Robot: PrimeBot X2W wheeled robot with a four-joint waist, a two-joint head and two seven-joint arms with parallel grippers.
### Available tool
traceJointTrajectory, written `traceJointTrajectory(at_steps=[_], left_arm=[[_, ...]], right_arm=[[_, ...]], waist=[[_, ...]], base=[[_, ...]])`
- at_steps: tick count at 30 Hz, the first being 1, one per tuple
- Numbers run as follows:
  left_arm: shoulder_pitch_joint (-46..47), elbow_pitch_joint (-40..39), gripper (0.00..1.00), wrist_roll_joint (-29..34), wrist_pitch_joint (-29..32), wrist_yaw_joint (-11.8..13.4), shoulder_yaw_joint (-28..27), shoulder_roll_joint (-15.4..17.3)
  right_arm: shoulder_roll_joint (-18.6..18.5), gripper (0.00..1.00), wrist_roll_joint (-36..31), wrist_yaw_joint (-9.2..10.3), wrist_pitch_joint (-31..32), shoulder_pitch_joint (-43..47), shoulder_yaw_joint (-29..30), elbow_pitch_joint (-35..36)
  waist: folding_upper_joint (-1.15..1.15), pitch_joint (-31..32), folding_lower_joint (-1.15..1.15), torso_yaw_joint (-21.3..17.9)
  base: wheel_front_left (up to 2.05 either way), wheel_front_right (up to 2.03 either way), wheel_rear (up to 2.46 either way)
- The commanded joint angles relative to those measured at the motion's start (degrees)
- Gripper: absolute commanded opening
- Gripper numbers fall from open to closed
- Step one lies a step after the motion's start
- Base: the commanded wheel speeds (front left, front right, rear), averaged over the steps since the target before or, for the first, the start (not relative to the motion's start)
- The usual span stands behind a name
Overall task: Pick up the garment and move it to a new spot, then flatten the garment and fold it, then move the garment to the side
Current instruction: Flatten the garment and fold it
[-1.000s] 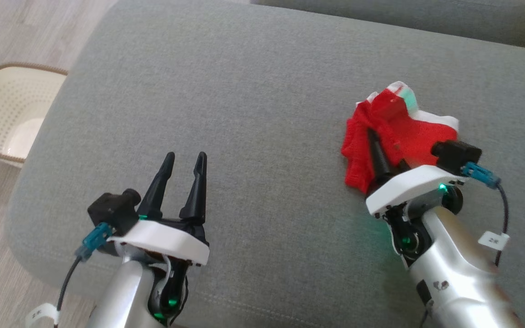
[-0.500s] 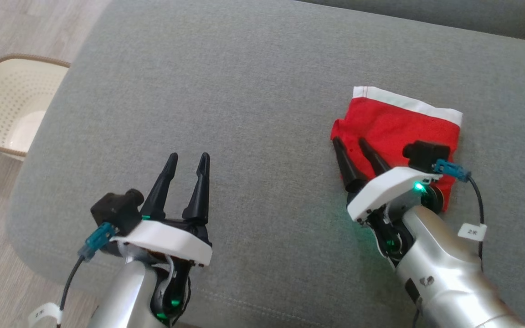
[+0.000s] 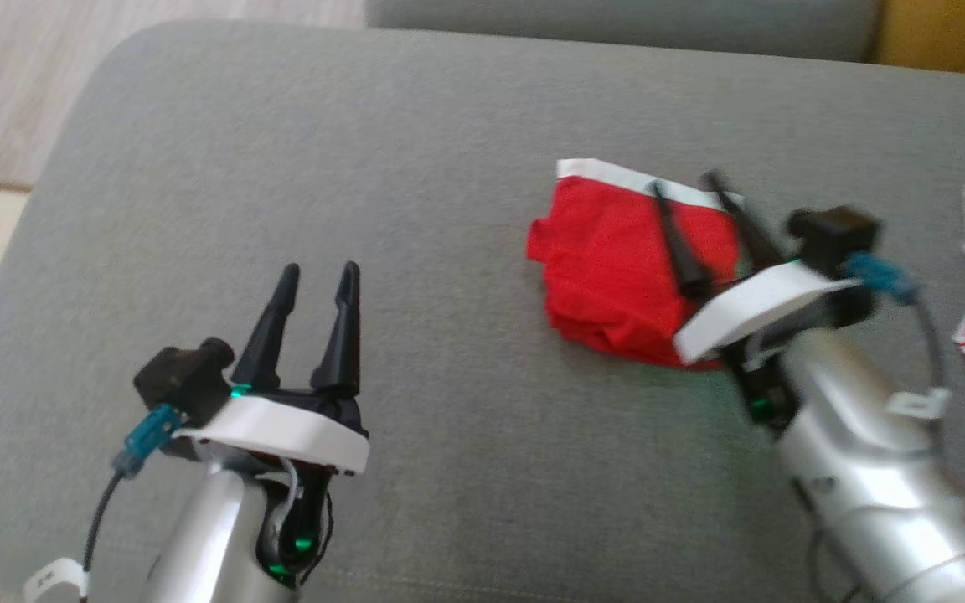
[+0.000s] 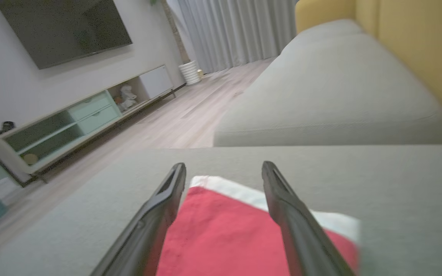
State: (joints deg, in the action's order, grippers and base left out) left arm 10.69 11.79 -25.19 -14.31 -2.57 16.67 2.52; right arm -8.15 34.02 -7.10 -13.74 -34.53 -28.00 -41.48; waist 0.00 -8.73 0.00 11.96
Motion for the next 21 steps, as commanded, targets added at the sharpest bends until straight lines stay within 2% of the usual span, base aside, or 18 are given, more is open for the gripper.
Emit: traceJointTrajectory(at_steps=[1,5,9,14,21], left_arm=[[2.2,-2.3,1.00,0.6,-0.7,-0.1,-2.4,0.4],[2.5,-3.2,1.00,1.1,-0.7,-0.3,-3.3,0.4],[2.5,-3.9,1.00,1.5,-0.7,-0.6,-3.9,0.4],[1.3,-4.3,1.00,2.7,-0.7,-0.8,-3.9,0.4],[-1.9,-5.2,1.00,4.0,-0.7,-0.7,-4.0,0.4]], right_arm=[[-0.9,1.00,-2.0,-0.39,-1.0,0.1,1.0,2.6],[-3.8,1.00,-9.0,-0.39,-1.2,4.2,7.2,7.6],[-4.6,1.00,-16.1,-0.39,-1.2,10.5,14.4,14.4],[-2.2,1.00,-21.7,-0.39,-1.2,19.0,20.9,21.6],[1.6,1.00,-26.8,-0.39,-0.8,26.5,24.4,26.9]], waist=[[0.00,1.4,0.00,-2.0],[0.00,2.3,0.00,-4.0],[0.00,3.0,0.00,-5.4],[0.00,3.8,0.00,-6.8],[0.00,4.5,0.00,-7.8]], base=[[0.00,0.00,0.00],[0.00,0.00,0.00],[0.00,0.00,0.00],[0.00,0.00,0.00],[0.00,0.00,0.00]])
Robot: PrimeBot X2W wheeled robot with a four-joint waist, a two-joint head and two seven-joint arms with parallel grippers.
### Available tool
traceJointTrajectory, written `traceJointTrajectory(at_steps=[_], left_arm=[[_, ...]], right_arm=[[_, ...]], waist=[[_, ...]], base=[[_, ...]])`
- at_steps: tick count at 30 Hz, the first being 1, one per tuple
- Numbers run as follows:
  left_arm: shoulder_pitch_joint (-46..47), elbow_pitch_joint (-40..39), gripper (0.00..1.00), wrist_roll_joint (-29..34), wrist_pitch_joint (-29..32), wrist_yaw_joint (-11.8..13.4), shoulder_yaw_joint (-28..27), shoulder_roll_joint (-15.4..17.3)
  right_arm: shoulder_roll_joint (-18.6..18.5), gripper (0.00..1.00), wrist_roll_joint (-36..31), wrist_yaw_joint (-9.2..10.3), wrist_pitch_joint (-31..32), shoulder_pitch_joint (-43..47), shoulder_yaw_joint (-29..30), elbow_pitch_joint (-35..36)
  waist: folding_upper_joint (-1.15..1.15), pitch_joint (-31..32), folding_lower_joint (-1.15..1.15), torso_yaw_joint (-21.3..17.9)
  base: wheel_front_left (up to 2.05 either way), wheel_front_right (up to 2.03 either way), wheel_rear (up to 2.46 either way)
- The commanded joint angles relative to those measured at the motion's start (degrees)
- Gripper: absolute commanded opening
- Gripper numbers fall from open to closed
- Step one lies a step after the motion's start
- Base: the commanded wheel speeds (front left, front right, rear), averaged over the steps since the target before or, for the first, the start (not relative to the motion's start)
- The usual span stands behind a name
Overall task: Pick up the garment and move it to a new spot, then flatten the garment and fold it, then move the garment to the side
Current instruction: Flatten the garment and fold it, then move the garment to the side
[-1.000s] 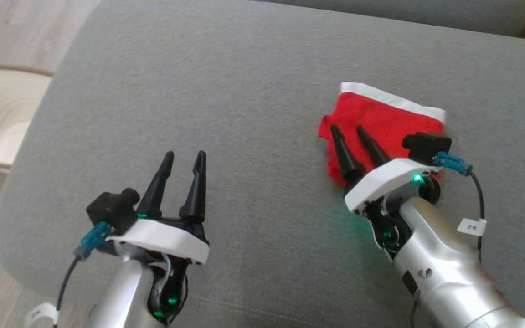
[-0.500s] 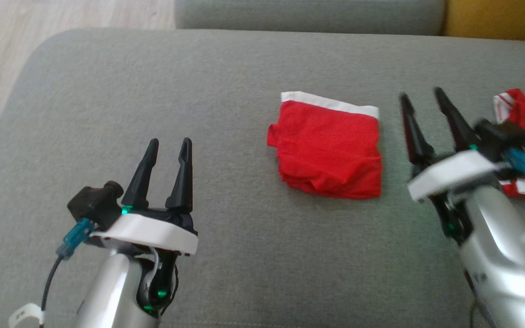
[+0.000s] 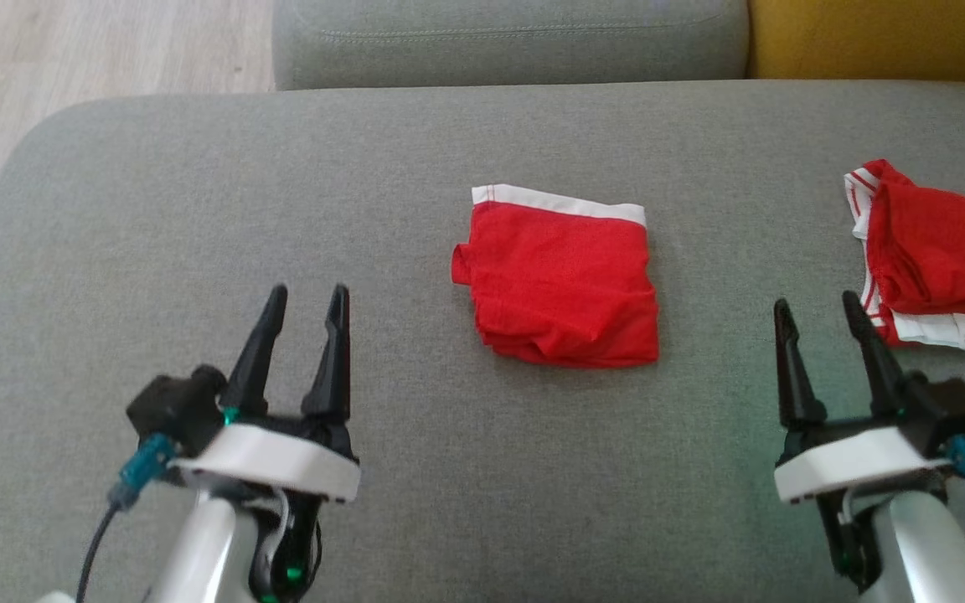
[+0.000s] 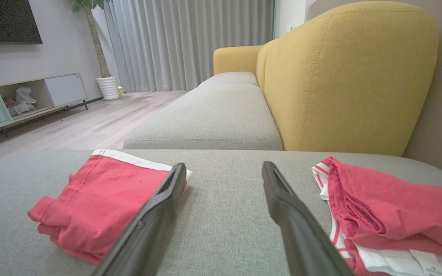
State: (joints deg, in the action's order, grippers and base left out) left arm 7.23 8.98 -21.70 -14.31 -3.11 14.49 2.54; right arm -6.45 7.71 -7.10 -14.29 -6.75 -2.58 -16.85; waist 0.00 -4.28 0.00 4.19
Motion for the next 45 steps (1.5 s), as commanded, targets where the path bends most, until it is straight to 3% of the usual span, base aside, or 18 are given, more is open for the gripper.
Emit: traceJointTrajectory(at_steps=[1,14,19,30,41,42,43,45], left_arm=[[1.0,-2.4,1.00,0.5,-0.7,-0.1,-2.0,0.3],[1.1,-3.4,1.00,0.2,-0.7,0.1,-1.6,0.3],[2.5,-3.1,1.00,0.0,-0.7,0.0,-0.5,0.3],[5.5,-2.0,1.00,-0.5,-0.7,0.3,1.4,0.3],[7.1,-2.2,1.00,-0.6,-0.7,0.6,1.9,0.3],[7.3,-2.2,1.00,-0.6,-0.7,0.6,1.9,0.3],[7.4,-2.2,1.00,-0.6,-0.7,0.7,1.8,0.3],[7.6,-2.4,1.00,-0.7,-0.7,0.8,1.4,0.3]], right_arm=[[0.2,1.00,-1.0,-0.39,-0.1,-0.8,-0.8,2.7],[1.1,1.00,-3.7,-0.39,2.2,-0.3,-0.8,6.5],[1.3,1.00,-1.0,-0.39,6.6,-4.0,-3.5,4.7],[1.9,1.00,5.8,-0.39,13.6,-13.8,-6.6,-6.1],[2.8,1.00,8.6,-0.39,15.8,-20.4,-7.4,-18.9],[2.7,0.39,8.6,-0.39,15.8,-20.8,-7.7,-19.7],[2.3,0.00,8.3,-0.39,15.5,-21.2,-8.3,-20.3],[1.4,0.00,7.3,-0.39,14.4,-22.2,-9.3,-21.3]], waist=[[0.00,0.1,0.00,-0.2],[0.00,-1.6,0.00,0.9],[0.00,-4.2,0.00,2.2],[0.00,-9.2,0.00,6.0],[0.00,-11.4,0.00,7.8],[0.00,-11.5,0.00,7.8],[0.00,-11.7,0.00,7.8],[0.00,-12.0,0.00,7.4]], base=[[0.00,0.00,0.00],[0.00,0.00,0.00],[0.00,0.00,0.00],[0.00,0.00,0.00],[0.00,0.00,0.00],[0.00,0.00,0.00],[0.00,0.00,0.00],[0.00,0.00,0.00]])
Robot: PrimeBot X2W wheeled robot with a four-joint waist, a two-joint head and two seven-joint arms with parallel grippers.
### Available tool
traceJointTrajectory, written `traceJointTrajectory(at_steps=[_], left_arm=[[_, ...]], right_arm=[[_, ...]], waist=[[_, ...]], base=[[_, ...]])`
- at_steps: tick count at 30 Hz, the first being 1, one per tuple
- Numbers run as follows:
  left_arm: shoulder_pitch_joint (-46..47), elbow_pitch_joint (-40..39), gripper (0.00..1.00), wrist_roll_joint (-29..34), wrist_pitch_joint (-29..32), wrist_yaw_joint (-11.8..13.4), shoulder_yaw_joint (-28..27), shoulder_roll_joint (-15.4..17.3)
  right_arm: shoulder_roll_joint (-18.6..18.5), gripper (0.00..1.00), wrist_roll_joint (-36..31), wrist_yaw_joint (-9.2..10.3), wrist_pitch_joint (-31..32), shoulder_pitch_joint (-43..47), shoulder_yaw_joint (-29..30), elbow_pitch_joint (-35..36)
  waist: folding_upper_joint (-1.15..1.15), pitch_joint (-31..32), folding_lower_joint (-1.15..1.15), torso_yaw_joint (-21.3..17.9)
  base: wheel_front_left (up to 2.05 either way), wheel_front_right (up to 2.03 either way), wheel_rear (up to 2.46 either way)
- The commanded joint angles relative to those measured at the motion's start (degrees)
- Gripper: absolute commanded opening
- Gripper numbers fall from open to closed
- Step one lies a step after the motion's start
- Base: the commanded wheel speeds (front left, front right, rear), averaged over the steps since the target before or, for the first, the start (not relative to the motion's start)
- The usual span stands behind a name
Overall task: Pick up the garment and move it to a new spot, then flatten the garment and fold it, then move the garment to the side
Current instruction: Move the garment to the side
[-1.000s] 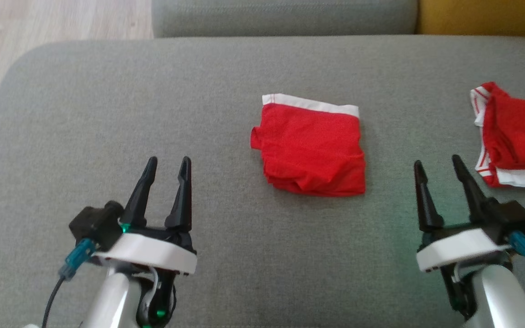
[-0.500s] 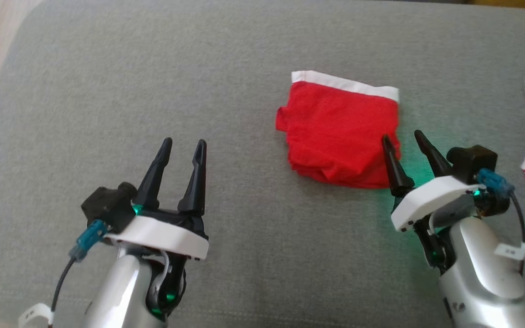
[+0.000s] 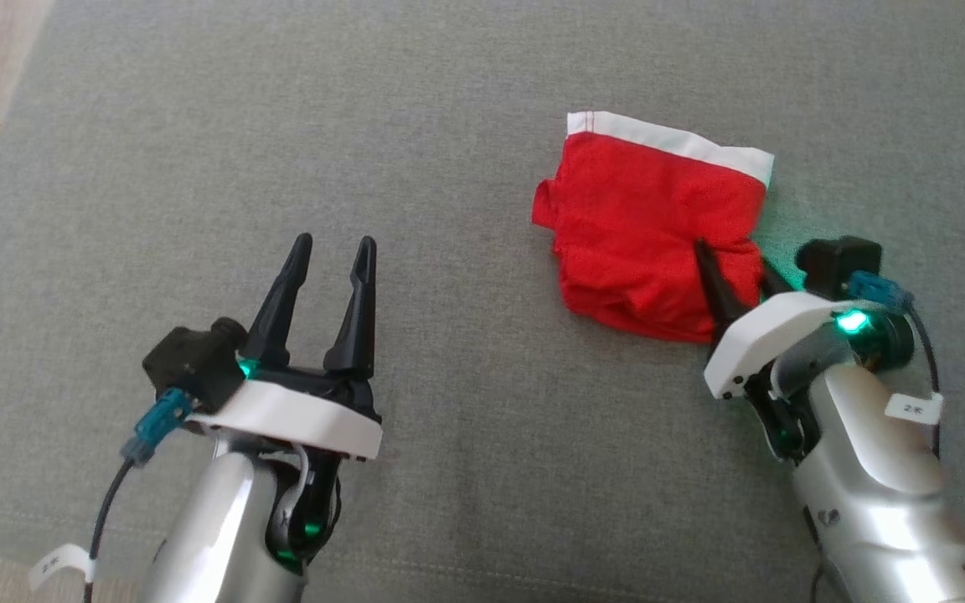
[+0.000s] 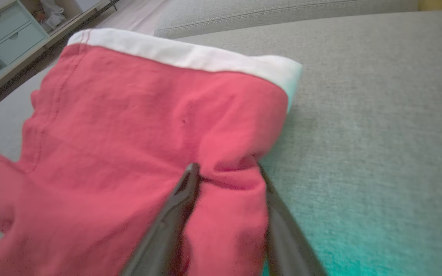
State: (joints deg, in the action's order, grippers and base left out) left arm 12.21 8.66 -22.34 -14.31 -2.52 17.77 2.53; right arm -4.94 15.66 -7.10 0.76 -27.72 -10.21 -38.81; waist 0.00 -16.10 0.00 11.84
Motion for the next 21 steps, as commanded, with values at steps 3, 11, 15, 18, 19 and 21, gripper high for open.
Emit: traceJointTrajectory(at_steps=[3,11,15,18,19,21], left_arm=[[2.9,-2.1,1.00,-0.2,-0.7,0.1,-2.2,0.3],[3.1,-1.8,1.00,0.0,-0.7,-0.2,-2.5,0.3],[3.2,-1.8,1.00,0.3,-0.7,-0.4,-2.5,0.3],[3.5,-1.9,1.00,0.7,-0.7,-0.7,-2.7,0.3],[3.6,-1.8,1.00,0.8,-0.7,-0.8,-2.7,0.3],[3.8,-1.7,1.00,1.0,-0.7,-1.0,-2.6,0.3]], right_arm=[[-2.2,0.00,-4.1,-0.39,-3.4,-2.7,-3.6,-0.2],[-10.4,0.00,-14.8,-0.39,-10.3,-5.0,-7.1,0.9],[-14.5,0.00,-16.8,-0.39,-10.8,-5.5,-8.5,2.7],[-19.1,0.00,-16.0,-0.39,-9.8,-5.7,-10.7,4.8],[-20.9,0.00,-15.4,-0.39,-9.2,-5.8,-11.3,5.4],[-24.6,0.00,-14.0,-0.39,-7.9,-6.0,-12.7,6.9]], waist=[[0.00,-0.5,0.00,-1.3],[0.00,0.6,0.00,-4.9],[0.00,0.9,0.00,-6.6],[0.00,0.9,0.00,-8.4],[0.00,0.8,0.00,-9.0],[0.00,0.6,0.00,-10.0]], base=[[0.00,0.00,0.00],[0.00,0.00,0.00],[0.00,0.00,0.00],[0.00,0.00,0.00],[0.00,0.00,0.00],[0.00,0.00,0.00]])
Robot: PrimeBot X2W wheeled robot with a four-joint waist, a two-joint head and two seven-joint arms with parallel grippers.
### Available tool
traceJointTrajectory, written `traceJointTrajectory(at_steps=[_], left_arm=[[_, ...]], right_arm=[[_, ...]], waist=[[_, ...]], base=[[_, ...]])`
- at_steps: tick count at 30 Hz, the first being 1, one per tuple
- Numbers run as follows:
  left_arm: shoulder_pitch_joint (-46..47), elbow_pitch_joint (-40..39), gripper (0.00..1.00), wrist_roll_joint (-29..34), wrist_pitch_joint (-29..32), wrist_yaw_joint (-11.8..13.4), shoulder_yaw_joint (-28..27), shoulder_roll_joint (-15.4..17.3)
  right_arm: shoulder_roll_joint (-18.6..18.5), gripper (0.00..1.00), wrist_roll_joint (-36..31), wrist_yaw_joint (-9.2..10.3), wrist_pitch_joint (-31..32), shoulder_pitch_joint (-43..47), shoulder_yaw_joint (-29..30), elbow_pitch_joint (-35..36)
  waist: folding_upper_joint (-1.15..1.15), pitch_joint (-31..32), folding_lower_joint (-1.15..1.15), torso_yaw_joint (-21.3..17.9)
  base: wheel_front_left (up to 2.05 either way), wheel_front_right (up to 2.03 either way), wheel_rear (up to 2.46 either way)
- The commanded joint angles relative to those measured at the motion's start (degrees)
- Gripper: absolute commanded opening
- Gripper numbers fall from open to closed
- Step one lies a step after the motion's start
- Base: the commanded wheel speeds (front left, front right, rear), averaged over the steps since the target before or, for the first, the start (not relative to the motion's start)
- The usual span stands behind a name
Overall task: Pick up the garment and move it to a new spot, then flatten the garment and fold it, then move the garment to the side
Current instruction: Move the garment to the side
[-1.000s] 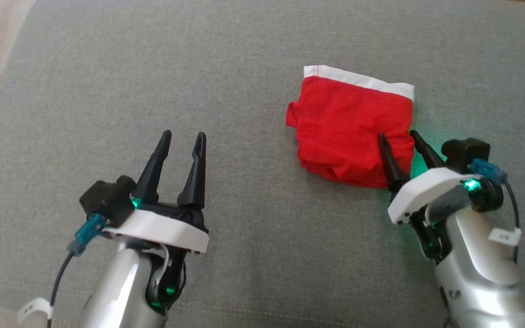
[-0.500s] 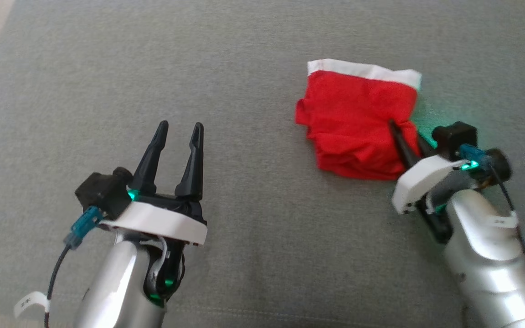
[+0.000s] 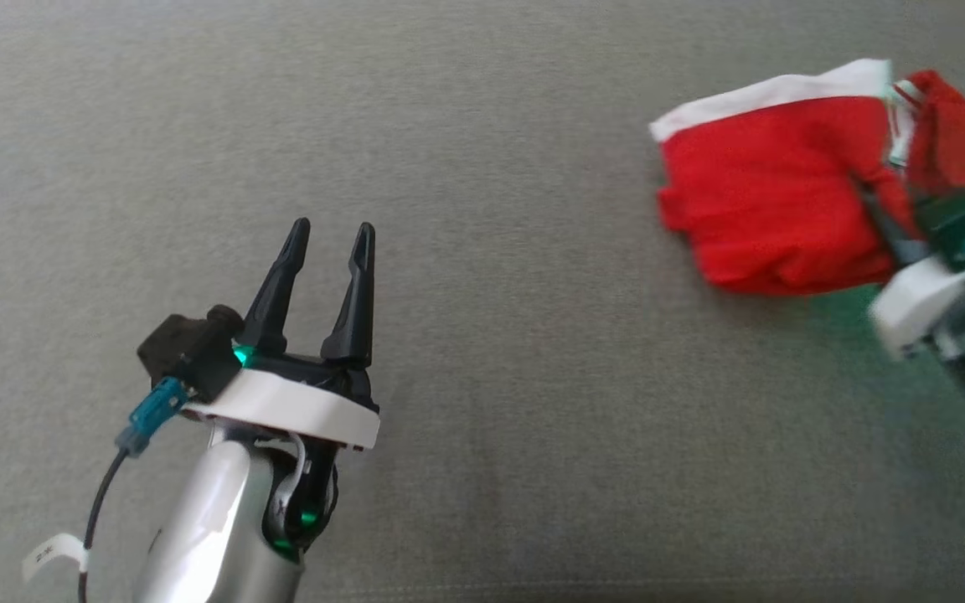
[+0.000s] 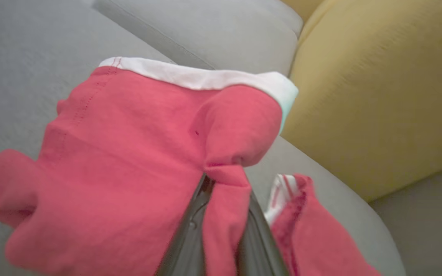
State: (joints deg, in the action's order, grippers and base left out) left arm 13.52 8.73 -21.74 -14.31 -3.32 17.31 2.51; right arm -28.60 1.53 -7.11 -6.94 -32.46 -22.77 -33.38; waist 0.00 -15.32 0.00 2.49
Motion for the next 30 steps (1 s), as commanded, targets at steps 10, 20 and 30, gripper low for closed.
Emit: traceJointTrajectory(at_steps=[10,20,30], left_arm=[[4.0,-1.6,1.00,0.7,-0.7,-0.7,-1.1,0.4],[5.1,-1.7,1.00,0.4,-0.7,-0.8,-0.3,0.4],[5.5,-1.5,1.00,0.2,-0.7,-0.9,-0.7,0.4]], right_arm=[[-18.3,0.00,8.8,-0.37,6.5,-0.6,-2.3,5.5],[-21.6,0.00,12.6,-0.37,11.3,0.6,5.6,1.3],[-20.3,0.27,11.0,-0.37,14.4,2.4,9.7,2.1]], waist=[[0.00,-1.9,0.00,-3.2],[0.00,-4.3,0.00,-2.8],[0.00,-5.4,0.00,-2.1]], base=[[0.00,0.00,0.00],[0.00,0.00,0.00],[0.00,0.00,0.00]])
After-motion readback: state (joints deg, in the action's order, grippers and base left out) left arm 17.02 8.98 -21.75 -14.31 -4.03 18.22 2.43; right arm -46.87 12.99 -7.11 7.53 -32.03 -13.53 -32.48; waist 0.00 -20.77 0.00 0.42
